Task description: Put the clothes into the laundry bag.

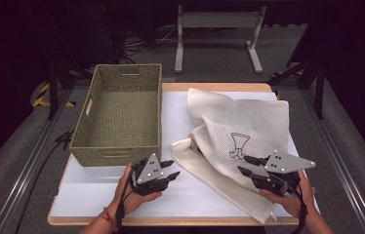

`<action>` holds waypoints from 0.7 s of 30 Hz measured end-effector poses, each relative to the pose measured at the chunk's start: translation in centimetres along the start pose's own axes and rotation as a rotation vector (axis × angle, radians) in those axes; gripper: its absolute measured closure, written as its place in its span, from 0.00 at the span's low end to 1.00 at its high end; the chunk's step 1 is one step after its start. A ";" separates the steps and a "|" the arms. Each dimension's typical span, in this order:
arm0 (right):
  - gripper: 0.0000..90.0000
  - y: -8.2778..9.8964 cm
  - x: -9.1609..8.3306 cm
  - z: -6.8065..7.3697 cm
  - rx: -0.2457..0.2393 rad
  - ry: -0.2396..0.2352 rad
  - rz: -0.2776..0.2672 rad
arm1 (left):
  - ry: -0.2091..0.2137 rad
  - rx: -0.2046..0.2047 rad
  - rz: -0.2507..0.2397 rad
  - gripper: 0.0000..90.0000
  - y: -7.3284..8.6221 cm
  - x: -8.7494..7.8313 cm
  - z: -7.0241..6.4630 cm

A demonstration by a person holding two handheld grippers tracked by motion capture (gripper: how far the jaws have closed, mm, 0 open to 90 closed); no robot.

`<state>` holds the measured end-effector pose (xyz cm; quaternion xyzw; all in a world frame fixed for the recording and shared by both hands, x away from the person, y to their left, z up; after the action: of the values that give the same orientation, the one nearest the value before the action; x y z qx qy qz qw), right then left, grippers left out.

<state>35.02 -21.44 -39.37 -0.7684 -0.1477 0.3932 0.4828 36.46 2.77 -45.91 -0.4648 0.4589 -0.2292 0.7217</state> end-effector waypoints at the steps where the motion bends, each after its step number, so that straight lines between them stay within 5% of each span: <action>1: 0.67 0.0 0.0 0.0 0.000 0.000 0.000 | -0.017 -0.004 -0.006 0.64 0.3 -0.8 0.2; 4: 0.61 -0.1 -0.3 -1.2 -0.016 0.047 -0.024 | -0.081 -0.003 0.008 0.55 1.7 -3.0 1.1; 12: 0.57 0.3 -0.5 -2.8 -0.012 0.081 -0.014 | -0.159 -0.037 0.058 0.50 5.1 -5.7 2.9; 21: 0.51 1.0 -0.8 -3.0 -0.033 0.102 0.002 | -0.224 -0.066 0.063 0.39 7.0 -8.3 4.3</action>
<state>36.59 -24.27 -39.18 -0.7955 -0.1286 0.3517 0.4765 35.65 14.33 -47.71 -0.4963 0.3972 -0.1381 0.7595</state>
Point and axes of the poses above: each handheld gripper's, and its own axes: x roughly forward along the jaws, y roughly out of its underside, z roughly to its left, the point moved 10 cm from there along x, roughly forward along the jaws, and after that the axes turned 4 degrees about -z, right-handed, at the moved point
